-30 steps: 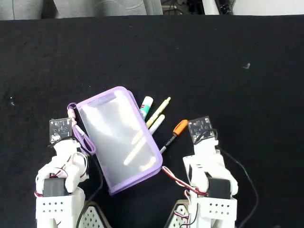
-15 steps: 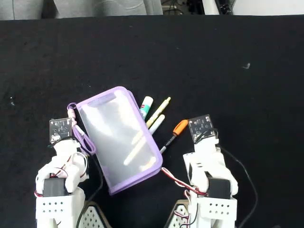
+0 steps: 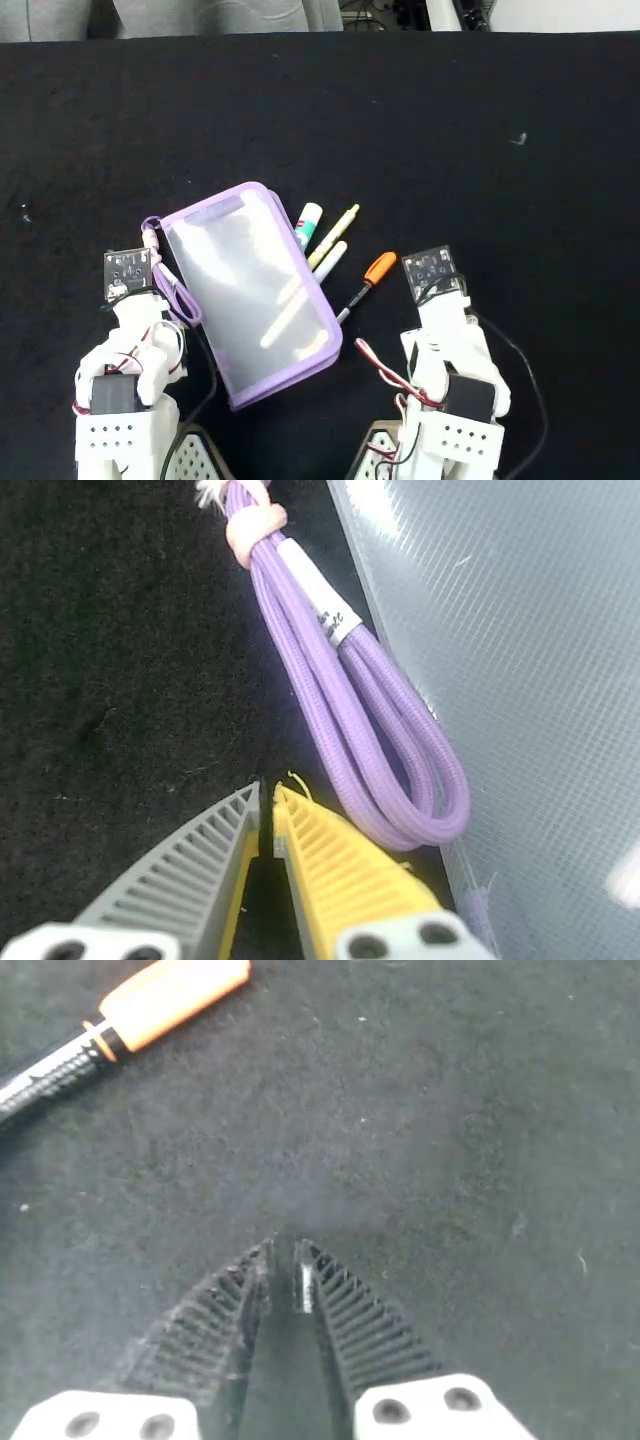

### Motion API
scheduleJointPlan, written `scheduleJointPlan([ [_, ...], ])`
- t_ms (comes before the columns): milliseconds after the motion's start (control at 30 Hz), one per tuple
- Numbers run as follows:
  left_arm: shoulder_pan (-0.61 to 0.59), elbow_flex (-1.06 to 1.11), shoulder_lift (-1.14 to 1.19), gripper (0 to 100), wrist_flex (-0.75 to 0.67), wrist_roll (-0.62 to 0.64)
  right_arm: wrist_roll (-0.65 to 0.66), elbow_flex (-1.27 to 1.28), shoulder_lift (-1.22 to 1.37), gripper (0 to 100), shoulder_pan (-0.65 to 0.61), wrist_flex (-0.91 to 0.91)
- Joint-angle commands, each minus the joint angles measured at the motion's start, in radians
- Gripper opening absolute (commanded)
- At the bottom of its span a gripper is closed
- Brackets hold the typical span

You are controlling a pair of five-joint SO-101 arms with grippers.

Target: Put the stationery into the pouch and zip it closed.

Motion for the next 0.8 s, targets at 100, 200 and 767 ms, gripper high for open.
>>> scheduleJointPlan([
  [100,-0.051,0.024,-0.006,3,0.009,0.005,0.015,-0.005,-0.085,4.3,0.015,0.002],
  [200,-0.140,0.002,-0.006,3,0.014,0.005,0.020,-0.005,-0.085,4.3,0.015,0.002],
  [767,-1.066,0.013,-0.006,3,-0.081,0.005,0.011,-0.194,-0.077,16.0,-0.232,-0.051],
])
